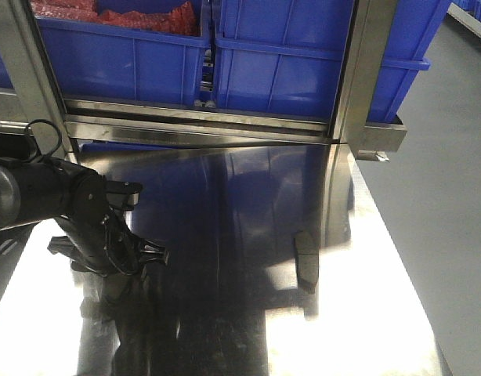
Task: Move and align brake pads A on conveyor
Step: 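Close the left gripper on the pad and lift it off the table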
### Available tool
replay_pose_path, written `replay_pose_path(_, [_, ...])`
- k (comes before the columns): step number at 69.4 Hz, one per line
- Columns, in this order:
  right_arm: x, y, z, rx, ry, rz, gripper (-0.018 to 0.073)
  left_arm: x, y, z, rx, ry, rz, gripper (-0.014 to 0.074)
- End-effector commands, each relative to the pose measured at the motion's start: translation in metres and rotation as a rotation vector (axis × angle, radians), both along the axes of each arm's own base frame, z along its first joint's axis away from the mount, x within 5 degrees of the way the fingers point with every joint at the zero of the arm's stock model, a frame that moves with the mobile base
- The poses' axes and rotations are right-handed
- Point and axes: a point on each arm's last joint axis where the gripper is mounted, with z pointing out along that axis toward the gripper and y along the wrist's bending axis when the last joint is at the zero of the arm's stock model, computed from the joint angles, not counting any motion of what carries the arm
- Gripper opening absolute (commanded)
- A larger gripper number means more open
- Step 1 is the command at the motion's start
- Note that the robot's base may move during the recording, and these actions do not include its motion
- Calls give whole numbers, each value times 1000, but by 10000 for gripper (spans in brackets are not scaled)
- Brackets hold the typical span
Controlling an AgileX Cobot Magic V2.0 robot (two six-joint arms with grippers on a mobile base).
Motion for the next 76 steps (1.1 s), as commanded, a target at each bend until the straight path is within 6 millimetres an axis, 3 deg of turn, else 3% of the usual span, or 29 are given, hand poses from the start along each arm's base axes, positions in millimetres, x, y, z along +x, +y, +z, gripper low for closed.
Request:
replay_pose_path(1, [1,0,16,-11,-96,6,473,2,0,14,12,-34,-8,366])
replay_pose_path(29, [1,0,16,-11,-96,6,473,4,-1,16,-2,-63,-13,-10])
replay_pose_path(39, [1,0,16,-11,-96,6,473,3,0,31,-21,-116,-16,-9])
replay_pose_path(58, [1,0,16,-11,-96,6,473,-14,6,96,-91,-308,-18,-8])
replay_pose_path(67, [1,0,16,-11,-96,6,473,-36,14,121,-110,-381,-26,-8])
replay_pose_path(76, [1,0,16,-11,-96,6,473,-67,26,132,-132,-453,-30,-8])
